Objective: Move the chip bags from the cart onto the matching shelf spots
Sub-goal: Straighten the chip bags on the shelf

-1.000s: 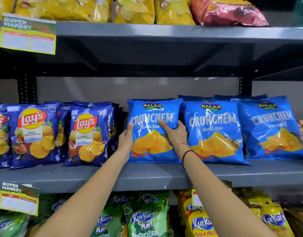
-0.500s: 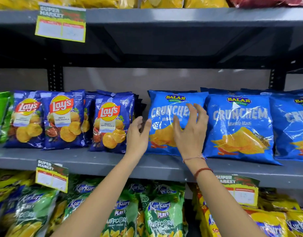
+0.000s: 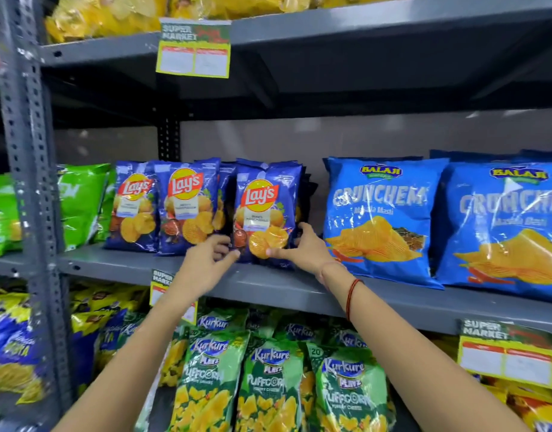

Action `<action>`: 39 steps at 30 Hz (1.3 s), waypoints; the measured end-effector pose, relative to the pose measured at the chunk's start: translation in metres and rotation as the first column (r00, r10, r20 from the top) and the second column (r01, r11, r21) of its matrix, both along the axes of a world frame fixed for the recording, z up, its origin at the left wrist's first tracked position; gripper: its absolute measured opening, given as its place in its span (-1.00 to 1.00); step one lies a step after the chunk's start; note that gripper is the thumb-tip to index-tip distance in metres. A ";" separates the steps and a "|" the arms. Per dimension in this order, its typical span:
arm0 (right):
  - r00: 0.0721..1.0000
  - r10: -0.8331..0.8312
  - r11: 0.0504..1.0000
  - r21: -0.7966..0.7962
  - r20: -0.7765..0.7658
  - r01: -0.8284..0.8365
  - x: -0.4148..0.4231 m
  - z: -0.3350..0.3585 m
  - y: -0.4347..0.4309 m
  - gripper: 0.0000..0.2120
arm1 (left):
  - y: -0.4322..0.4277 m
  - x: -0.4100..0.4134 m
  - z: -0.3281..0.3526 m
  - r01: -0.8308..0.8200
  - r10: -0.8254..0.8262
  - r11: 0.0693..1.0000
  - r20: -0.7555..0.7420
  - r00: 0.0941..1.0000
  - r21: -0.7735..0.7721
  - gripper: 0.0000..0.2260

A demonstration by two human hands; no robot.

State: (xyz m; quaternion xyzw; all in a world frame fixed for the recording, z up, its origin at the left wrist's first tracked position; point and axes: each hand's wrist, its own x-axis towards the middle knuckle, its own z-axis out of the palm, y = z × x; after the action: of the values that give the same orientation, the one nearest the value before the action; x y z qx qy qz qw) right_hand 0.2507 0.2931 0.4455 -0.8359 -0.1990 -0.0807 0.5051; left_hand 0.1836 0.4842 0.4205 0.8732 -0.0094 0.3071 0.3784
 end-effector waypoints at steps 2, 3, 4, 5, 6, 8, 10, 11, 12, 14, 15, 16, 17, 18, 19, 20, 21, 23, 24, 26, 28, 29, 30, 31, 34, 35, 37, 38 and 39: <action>0.994 0.015 0.999 0.030 -0.106 -0.012 0.012 -0.004 0.007 0.04 | 0.001 -0.003 -0.011 -0.027 0.041 0.982 -0.069 0.997 0.189 -0.56; 0.992 0.029 0.999 0.046 -0.122 -0.023 0.016 -0.005 0.010 0.01 | -0.001 -0.005 -0.016 -0.062 0.083 0.956 -0.061 0.995 0.286 -0.56; 0.992 0.044 0.998 0.057 -0.120 -0.037 0.021 -0.005 0.012 -0.05 | -0.002 -0.005 -0.020 -0.105 0.122 0.927 -0.023 0.992 0.360 -0.58; 0.992 0.051 0.997 0.063 -0.113 -0.044 0.026 -0.006 0.014 -0.09 | -0.004 -0.006 -0.023 -0.147 0.146 0.901 0.033 0.989 0.407 -0.59; 0.993 0.049 0.997 0.065 -0.107 -0.042 0.027 -0.006 0.016 -0.11 | -0.005 -0.006 -0.026 -0.180 0.157 0.884 0.088 0.984 0.431 -0.58; 0.995 0.035 0.997 0.078 -0.095 -0.028 0.026 -0.007 0.020 -0.13 | -0.007 -0.007 -0.029 -0.226 0.156 0.860 0.185 0.970 0.457 -0.47; 0.997 0.015 0.995 0.097 -0.074 -0.007 0.027 -0.007 0.024 -0.15 | -0.008 -0.006 -0.032 -0.251 0.151 0.848 0.241 0.959 0.468 -0.42; 0.999 0.002 0.995 0.102 -0.048 0.003 0.027 -0.007 0.027 -0.14 | -0.008 -0.006 -0.032 -0.260 0.153 0.844 0.254 0.955 0.470 -0.42; 1.000 -0.010 0.994 0.106 -0.020 0.012 0.028 -0.008 0.030 -0.14 | -0.008 -0.005 -0.032 -0.266 0.158 0.841 0.256 0.954 0.471 -0.43; 1.000 -0.024 0.993 0.115 0.010 0.023 0.027 -0.007 0.034 -0.17 | -0.008 -0.003 -0.033 -0.278 0.170 0.838 0.259 0.951 0.469 -0.44; 0.999 -0.031 0.992 0.119 0.011 0.030 0.026 -0.006 0.036 -0.21 | -0.008 -0.003 -0.034 -0.285 0.175 0.838 0.265 0.948 0.466 -0.45; 0.999 -0.031 0.993 0.111 0.014 0.029 0.024 -0.005 0.037 -0.25 | -0.008 -0.003 -0.035 -0.288 0.176 0.838 0.271 0.946 0.463 -0.46; 1.000 -0.024 0.996 0.084 0.016 0.023 0.022 -0.005 0.038 -0.29 | -0.008 -0.003 -0.035 -0.289 0.175 0.840 0.273 0.946 0.460 -0.48; 1.000 -0.017 0.999 0.043 0.013 0.016 0.022 -0.005 0.038 -0.33 | -0.008 -0.003 -0.035 -0.289 0.176 0.841 0.274 0.945 0.457 -0.50; 1.000 -0.009 1.000 0.007 0.009 0.009 0.022 -0.005 0.037 -0.35 | -0.009 -0.004 -0.035 -0.289 0.178 0.842 0.272 0.946 0.456 -0.51; 1.000 -0.005 1.000 -0.012 0.001 0.005 0.021 -0.005 0.037 -0.35 | -0.009 -0.004 -0.035 -0.288 0.177 0.843 0.270 0.946 0.455 -0.51; 1.000 0.000 1.000 -0.021 -0.007 0.000 0.022 -0.005 0.036 -0.35 | -0.010 -0.004 -0.035 -0.288 0.178 0.844 0.271 0.946 0.452 -0.52; 1.000 0.018 0.999 -0.030 -0.020 -0.019 0.024 -0.005 0.036 -0.37 | -0.011 -0.005 -0.035 -0.288 0.178 0.847 0.274 0.945 0.446 -0.52; 1.000 0.015 0.999 -0.041 -0.019 -0.016 0.024 -0.005 0.037 -0.39 | -0.011 -0.005 -0.036 -0.287 0.176 0.850 0.276 0.945 0.441 -0.52; 1.000 -0.010 0.997 -0.076 -0.017 0.009 0.026 -0.007 0.038 -0.38 | -0.012 -0.006 -0.036 -0.289 0.175 0.853 0.284 0.943 0.435 -0.52; 0.999 -0.029 0.995 -0.097 -0.014 0.027 0.026 -0.007 0.038 -0.36 | -0.012 -0.007 -0.036 -0.293 0.177 0.853 0.289 0.941 0.433 -0.51; 0.999 -0.036 0.994 -0.100 -0.014 0.035 0.025 -0.007 0.037 -0.37 | -0.012 -0.007 -0.036 -0.293 0.177 0.852 0.288 0.941 0.433 -0.51; 0.999 -0.046 0.994 -0.099 -0.014 0.045 0.024 -0.007 0.036 -0.37 | -0.012 -0.007 -0.036 -0.294 0.177 0.853 0.290 0.941 0.432 -0.51; 0.999 -0.050 0.994 -0.097 -0.010 0.049 0.022 -0.007 0.035 -0.38 | -0.012 -0.007 -0.036 -0.293 0.178 0.854 0.289 0.941 0.430 -0.50; 0.997 -0.070 0.994 -0.079 0.045 0.074 0.010 -0.006 0.028 -0.44 | -0.011 -0.005 -0.036 -0.287 0.169 0.859 0.294 0.941 0.424 -0.51; 0.993 -0.086 0.993 -0.071 0.081 0.092 0.005 -0.005 0.023 -0.43 | -0.010 -0.005 -0.037 -0.285 0.165 0.858 0.298 0.940 0.426 -0.51; 0.974 -0.118 0.989 -0.063 0.193 0.133 -0.009 0.001 0.011 -0.44 | -0.010 -0.005 -0.038 -0.288 0.160 0.854 0.308 0.938 0.432 -0.50; 0.957 -0.129 0.988 -0.044 0.260 0.145 -0.016 0.005 0.003 -0.47 | -0.009 -0.005 -0.040 -0.293 0.162 0.852 0.314 0.936 0.434 -0.50; 0.939 -0.137 0.989 -0.010 0.317 0.148 -0.022 0.009 -0.007 -0.52 | -0.010 -0.004 -0.040 -0.299 0.168 0.852 0.317 0.934 0.429 -0.52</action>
State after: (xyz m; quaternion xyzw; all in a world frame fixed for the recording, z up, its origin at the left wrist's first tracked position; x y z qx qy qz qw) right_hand 0.2290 0.2862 0.4541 -0.8330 -0.2171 -0.2461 0.4454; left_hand 0.1796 0.4744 0.3801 0.8834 -0.0277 0.4546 0.1099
